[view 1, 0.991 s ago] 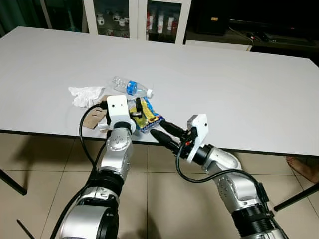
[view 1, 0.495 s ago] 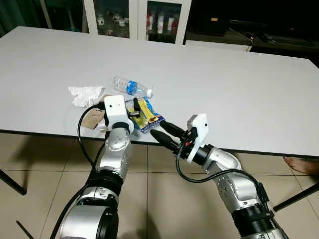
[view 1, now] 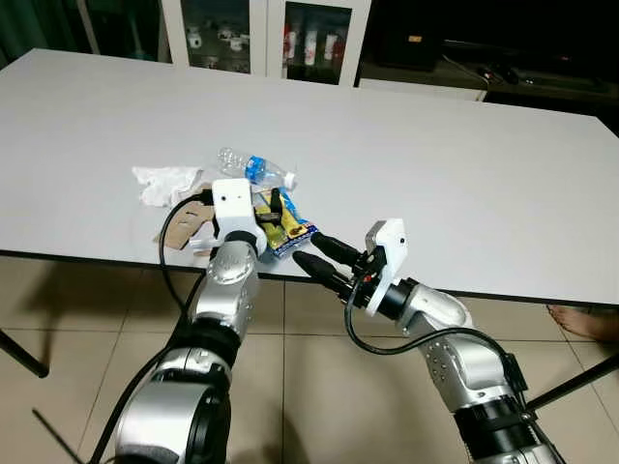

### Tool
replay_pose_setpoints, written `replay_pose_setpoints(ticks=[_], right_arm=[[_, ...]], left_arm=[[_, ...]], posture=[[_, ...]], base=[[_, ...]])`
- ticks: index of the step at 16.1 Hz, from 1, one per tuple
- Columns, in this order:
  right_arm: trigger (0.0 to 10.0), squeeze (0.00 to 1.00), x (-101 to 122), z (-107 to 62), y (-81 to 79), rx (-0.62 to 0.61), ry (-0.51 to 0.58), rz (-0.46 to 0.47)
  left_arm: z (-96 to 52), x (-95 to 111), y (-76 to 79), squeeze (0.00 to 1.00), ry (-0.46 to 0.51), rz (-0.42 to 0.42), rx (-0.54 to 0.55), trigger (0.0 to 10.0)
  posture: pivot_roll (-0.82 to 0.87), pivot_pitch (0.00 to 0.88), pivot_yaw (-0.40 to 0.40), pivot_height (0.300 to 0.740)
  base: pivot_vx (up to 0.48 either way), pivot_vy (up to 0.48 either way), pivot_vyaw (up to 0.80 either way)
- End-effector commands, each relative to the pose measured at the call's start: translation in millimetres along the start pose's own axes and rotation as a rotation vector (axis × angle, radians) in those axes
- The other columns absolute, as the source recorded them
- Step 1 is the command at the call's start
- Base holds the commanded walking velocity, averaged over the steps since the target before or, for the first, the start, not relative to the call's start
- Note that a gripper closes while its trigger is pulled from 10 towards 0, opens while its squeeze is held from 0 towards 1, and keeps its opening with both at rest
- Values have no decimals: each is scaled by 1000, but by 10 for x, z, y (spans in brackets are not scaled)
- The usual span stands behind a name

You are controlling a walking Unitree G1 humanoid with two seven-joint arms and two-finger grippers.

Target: Picking trash to rubbish bin

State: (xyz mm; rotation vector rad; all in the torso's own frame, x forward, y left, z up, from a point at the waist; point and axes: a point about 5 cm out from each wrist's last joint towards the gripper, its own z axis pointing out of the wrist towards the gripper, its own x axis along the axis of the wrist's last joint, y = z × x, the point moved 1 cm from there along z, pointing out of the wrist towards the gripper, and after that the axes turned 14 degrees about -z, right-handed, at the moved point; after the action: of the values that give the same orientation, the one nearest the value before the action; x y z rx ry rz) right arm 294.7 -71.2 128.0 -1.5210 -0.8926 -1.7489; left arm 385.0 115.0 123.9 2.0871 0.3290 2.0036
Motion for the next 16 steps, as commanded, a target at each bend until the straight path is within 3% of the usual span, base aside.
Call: replay_pose_setpoints(ticks=[1,9,11,16], right_arm=[[10000,0,31,-36,-5,10,6,1],[10000,0,46,-84,2,15,-17,3],[10000,0,42,-90,-6,14,-20,5],[10000,0,43,-97,4,6,-24,5]], left_arm=[[31,14,90,0,-16,9,-24,10000],[51,-122,146,0,-130,-5,81,10000],[23,-252,232,0,-205,-35,74,10000],[17,-314,365,0,-263,-53,62,10000]], posture=[[-46,14,-120,740],[-62,35,-137,740],[-63,40,-137,740],[-71,45,-130,740]], base=[[0,0,0],[0,0,0],[0,0,0],[0,0,0]])
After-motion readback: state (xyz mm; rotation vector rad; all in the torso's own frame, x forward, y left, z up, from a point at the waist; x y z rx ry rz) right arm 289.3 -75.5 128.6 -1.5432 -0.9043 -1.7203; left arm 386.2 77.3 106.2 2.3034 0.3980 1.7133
